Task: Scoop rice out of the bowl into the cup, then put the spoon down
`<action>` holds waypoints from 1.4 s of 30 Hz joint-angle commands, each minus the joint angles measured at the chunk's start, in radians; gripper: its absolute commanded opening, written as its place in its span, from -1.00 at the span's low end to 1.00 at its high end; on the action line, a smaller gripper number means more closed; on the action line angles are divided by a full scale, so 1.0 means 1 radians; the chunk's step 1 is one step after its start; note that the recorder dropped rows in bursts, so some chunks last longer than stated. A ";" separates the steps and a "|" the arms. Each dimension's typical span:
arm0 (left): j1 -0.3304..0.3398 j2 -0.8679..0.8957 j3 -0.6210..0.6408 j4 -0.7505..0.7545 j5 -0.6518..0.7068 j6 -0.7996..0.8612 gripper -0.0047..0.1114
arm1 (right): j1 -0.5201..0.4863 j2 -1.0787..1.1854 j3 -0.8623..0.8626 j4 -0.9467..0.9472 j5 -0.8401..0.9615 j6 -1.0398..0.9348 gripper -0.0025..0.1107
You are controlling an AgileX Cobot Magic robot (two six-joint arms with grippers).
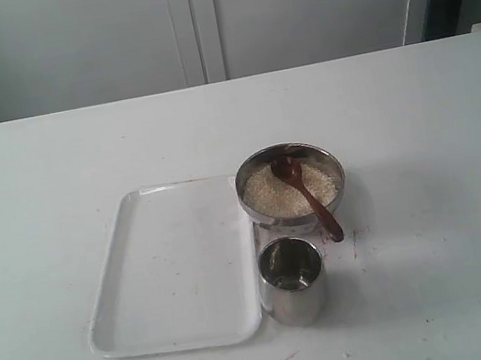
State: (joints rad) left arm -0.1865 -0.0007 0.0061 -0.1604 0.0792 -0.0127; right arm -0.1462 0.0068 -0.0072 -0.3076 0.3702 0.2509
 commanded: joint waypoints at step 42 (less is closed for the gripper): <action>-0.001 0.001 -0.006 -0.010 -0.003 -0.006 -0.67 | 0.120 0.125 -0.489 0.235 0.338 0.152 -0.96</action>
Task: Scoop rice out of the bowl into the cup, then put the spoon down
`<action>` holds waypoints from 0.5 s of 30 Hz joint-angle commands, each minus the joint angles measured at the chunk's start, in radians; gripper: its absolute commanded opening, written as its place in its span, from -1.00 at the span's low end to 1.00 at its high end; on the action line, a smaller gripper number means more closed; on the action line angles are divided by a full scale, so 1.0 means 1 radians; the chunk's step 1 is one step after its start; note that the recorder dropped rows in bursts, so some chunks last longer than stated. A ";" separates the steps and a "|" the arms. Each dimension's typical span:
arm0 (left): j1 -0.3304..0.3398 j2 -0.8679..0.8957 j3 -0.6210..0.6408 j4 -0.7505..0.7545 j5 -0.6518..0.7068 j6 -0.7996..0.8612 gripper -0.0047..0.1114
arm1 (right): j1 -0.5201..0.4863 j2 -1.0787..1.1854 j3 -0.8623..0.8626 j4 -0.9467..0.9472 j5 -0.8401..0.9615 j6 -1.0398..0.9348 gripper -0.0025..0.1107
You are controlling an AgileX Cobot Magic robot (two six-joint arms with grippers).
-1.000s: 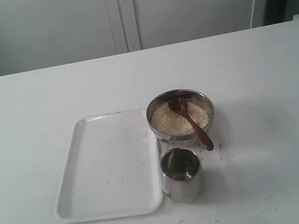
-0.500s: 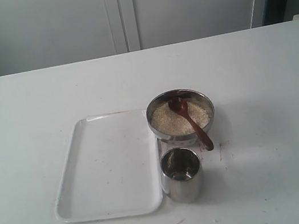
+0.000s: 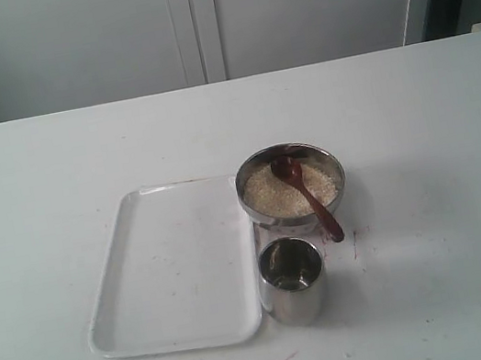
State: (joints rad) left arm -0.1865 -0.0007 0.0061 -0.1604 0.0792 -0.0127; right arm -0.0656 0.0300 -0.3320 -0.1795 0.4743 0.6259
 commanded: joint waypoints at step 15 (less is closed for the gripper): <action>-0.001 0.001 -0.006 -0.010 -0.003 -0.006 -0.67 | 0.078 0.832 -0.962 0.370 0.747 -0.604 -0.96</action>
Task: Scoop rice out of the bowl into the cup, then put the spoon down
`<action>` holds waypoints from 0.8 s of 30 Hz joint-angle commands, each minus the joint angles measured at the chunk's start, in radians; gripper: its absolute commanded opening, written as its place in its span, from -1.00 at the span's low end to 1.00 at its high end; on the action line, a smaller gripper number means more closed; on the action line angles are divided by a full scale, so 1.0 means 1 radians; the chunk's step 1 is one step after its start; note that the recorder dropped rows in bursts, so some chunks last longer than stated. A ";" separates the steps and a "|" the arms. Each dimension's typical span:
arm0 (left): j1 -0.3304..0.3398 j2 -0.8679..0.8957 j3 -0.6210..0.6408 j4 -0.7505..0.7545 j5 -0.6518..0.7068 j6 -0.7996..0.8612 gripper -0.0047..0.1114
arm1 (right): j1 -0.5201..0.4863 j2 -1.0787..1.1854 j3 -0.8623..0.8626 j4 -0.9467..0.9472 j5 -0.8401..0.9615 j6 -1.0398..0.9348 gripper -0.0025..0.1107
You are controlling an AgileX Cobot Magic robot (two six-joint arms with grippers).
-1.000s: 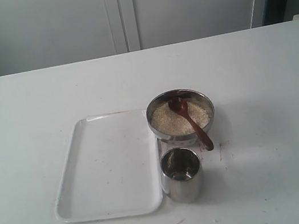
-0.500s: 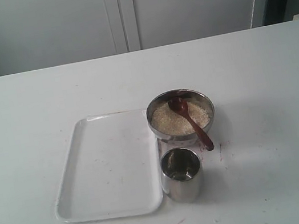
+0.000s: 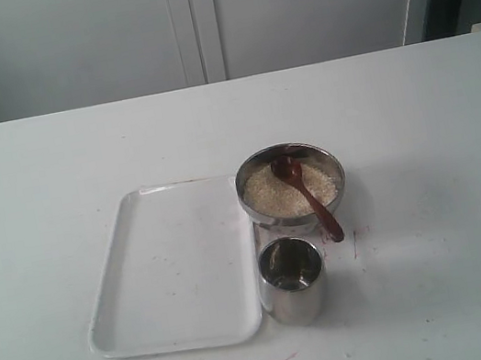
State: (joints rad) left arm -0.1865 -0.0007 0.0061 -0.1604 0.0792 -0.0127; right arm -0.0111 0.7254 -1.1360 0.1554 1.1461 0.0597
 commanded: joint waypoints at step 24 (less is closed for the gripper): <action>-0.001 0.001 -0.006 -0.010 -0.003 -0.006 -0.67 | 0.609 0.823 -0.232 -0.344 0.075 0.284 -0.96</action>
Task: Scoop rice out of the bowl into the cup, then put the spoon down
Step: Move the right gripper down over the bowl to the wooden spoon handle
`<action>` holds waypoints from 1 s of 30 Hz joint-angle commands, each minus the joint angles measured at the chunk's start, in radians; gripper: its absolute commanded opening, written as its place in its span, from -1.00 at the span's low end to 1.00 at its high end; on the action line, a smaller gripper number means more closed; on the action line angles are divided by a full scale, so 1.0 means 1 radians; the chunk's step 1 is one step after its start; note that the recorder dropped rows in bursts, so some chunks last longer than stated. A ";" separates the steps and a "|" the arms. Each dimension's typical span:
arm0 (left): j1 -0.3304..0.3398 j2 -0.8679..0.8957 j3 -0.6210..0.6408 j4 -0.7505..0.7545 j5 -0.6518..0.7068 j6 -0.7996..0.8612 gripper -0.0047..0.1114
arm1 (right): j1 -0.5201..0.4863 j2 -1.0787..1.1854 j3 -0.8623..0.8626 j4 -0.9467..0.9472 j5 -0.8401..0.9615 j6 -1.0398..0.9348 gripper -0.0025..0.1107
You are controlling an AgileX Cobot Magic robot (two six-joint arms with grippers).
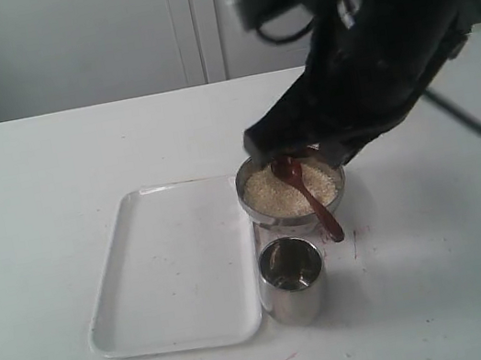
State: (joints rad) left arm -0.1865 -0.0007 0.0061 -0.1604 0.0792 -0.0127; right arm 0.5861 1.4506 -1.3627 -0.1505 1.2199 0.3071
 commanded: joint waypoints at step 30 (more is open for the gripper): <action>-0.001 0.001 -0.006 -0.010 -0.003 -0.006 -0.67 | -0.077 0.181 0.127 -0.033 -0.277 0.112 -0.39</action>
State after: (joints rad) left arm -0.1865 -0.0007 0.0061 -0.1604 0.0792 -0.0127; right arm 0.5166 1.6397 -1.2427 -0.1666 0.9764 0.4301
